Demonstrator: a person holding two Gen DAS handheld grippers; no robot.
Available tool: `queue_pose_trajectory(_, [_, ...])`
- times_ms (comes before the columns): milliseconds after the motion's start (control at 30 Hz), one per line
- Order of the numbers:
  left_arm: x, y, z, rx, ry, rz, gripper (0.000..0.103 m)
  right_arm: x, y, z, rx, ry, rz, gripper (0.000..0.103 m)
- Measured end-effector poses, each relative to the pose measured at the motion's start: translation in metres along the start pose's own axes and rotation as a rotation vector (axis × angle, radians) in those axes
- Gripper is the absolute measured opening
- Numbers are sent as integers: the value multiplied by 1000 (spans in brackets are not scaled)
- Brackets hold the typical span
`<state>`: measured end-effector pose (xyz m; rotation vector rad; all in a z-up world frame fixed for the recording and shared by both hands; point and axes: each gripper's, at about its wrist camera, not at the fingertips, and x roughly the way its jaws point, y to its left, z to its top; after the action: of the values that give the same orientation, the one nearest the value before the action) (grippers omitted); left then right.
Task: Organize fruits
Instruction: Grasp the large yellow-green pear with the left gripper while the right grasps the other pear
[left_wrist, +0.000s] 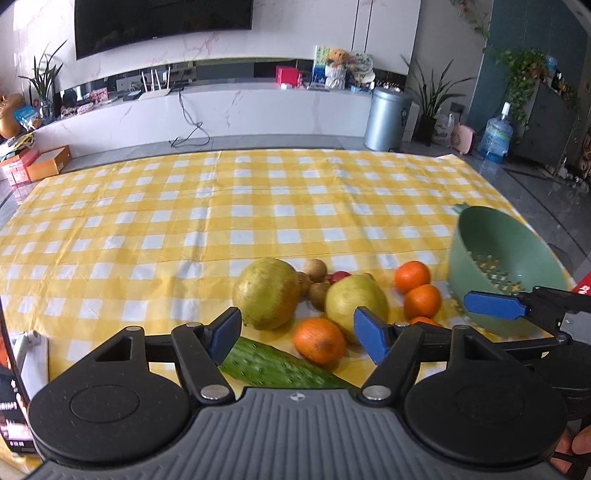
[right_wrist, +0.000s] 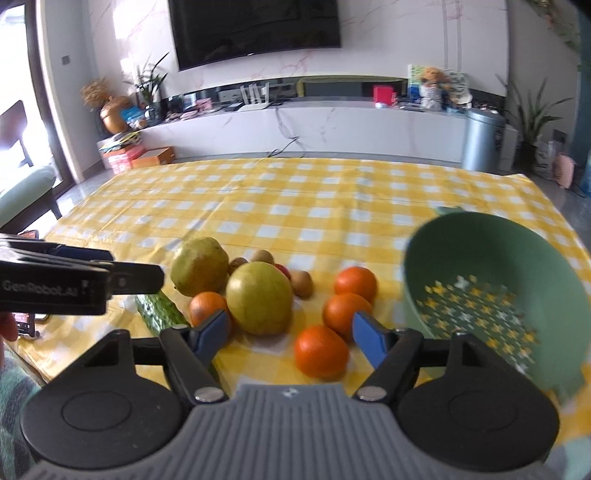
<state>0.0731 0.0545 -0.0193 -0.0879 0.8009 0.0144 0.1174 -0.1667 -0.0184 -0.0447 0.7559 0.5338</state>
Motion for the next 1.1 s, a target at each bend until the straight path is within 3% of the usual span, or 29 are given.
queue_pose_trajectory(200, [29, 16, 12, -28, 40, 20, 81, 38, -2, 19, 27, 41, 36, 69])
queue_pose_trajectory(400, [46, 26, 9, -43, 24, -7, 81, 59, -2, 16, 32, 9, 71, 68])
queue_pose_trajectory(933, [79, 33, 4, -63, 45, -24, 85, 76, 0, 4, 2, -21, 111, 66])
queue_pose_trajectory(1100, [86, 36, 2, -91, 56, -45, 85, 82, 2, 2, -4, 6, 124, 64])
